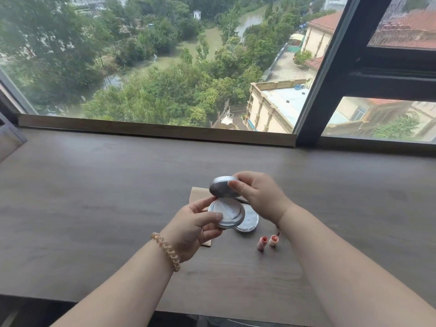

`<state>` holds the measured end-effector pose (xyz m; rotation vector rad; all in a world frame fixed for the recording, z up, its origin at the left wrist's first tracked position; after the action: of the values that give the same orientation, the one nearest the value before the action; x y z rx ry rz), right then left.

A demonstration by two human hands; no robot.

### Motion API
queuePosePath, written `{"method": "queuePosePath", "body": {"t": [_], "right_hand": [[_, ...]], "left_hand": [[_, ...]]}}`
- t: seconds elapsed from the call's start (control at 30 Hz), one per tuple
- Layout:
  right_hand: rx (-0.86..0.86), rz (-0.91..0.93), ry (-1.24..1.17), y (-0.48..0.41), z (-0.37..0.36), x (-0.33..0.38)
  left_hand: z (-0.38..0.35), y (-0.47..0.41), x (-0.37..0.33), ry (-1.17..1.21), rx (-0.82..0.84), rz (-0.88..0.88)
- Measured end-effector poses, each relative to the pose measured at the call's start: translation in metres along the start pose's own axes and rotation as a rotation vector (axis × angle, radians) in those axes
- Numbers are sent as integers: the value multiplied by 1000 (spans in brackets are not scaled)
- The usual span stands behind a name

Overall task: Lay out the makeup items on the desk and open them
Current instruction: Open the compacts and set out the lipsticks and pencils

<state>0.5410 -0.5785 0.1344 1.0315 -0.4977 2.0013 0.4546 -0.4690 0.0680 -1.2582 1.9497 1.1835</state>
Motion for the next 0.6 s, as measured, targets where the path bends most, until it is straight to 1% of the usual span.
{"method": "queuePosePath", "body": {"t": [0.13, 0.33, 0.4, 0.43, 0.47, 0.5, 0.57, 0.6], "right_hand": [[137, -112, -31, -10, -20, -27], [253, -240, -9, -17, -37, -60], [238, -283, -20, -21, -35, -74], [210, -313, 16, -22, -31, -82], [193, -355, 111, -23, -26, -90], [206, -397, 263, -23, -23, -99], [317, -421, 601, -23, -26, -112], [387, -408, 718, -22, -33, -116]], "left_hand": [[13, -4, 16, -65, -70, 45], [26, -11, 44, -169, -111, 87], [32, -15, 55, -171, -157, 105], [36, -17, 61, -176, -186, 118], [41, -19, 67, -186, -216, 133], [45, -23, 74, -203, -242, 149], [52, -30, 84, -295, -281, 173], [54, -34, 87, -383, -297, 175]]}}
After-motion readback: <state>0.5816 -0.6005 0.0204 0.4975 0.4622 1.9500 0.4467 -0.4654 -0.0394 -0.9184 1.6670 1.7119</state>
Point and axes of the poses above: each hand's wrist, its own y-axis away from the middle knuckle, its own z-axis out of the back of the hand, x = y × z, the point moved 9 cm from there along -y, towards the middle knuckle, and after that the axes turned 8 degrees about x, right-handed, at the moved point
